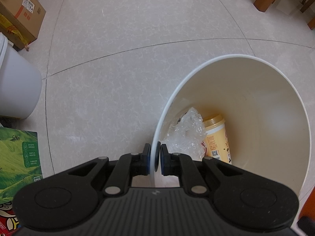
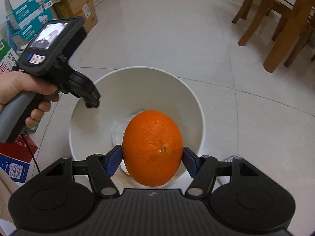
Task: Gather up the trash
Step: 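Carry the orange over the bin and release it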
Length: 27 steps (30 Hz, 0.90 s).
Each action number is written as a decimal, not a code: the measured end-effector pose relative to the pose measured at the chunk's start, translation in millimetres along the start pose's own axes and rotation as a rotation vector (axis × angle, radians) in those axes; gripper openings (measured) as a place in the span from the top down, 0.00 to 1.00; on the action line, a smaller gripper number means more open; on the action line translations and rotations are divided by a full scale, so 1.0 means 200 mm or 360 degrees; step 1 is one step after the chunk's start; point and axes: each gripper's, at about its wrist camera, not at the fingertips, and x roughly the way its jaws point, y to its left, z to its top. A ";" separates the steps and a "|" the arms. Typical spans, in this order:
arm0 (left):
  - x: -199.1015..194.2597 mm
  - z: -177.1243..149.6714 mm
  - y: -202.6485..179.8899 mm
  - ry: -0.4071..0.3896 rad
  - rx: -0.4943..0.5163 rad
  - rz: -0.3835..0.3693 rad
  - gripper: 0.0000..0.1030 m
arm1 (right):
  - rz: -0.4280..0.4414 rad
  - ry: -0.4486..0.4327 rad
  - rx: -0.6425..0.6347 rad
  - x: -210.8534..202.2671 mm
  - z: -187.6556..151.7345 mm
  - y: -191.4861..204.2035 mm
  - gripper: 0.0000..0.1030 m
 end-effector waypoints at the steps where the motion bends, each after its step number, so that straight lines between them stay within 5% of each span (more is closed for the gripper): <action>1: 0.00 0.00 0.00 0.0000 0.0004 0.0001 0.92 | 0.0011 0.0003 -0.0012 0.01 0.00 0.02 0.31; 7: 0.00 0.00 0.00 0.0000 0.0003 0.0000 0.92 | 0.0041 -0.0054 -0.0067 0.01 0.01 0.08 0.13; 18: 0.00 0.00 0.00 0.0001 0.0008 -0.0002 0.92 | -0.0026 -0.0045 0.0005 -0.01 -0.03 -0.02 0.13; 27: 0.00 0.00 0.00 0.0004 0.0011 0.0001 0.92 | -0.0169 -0.0046 0.0229 -0.02 -0.20 -0.32 0.13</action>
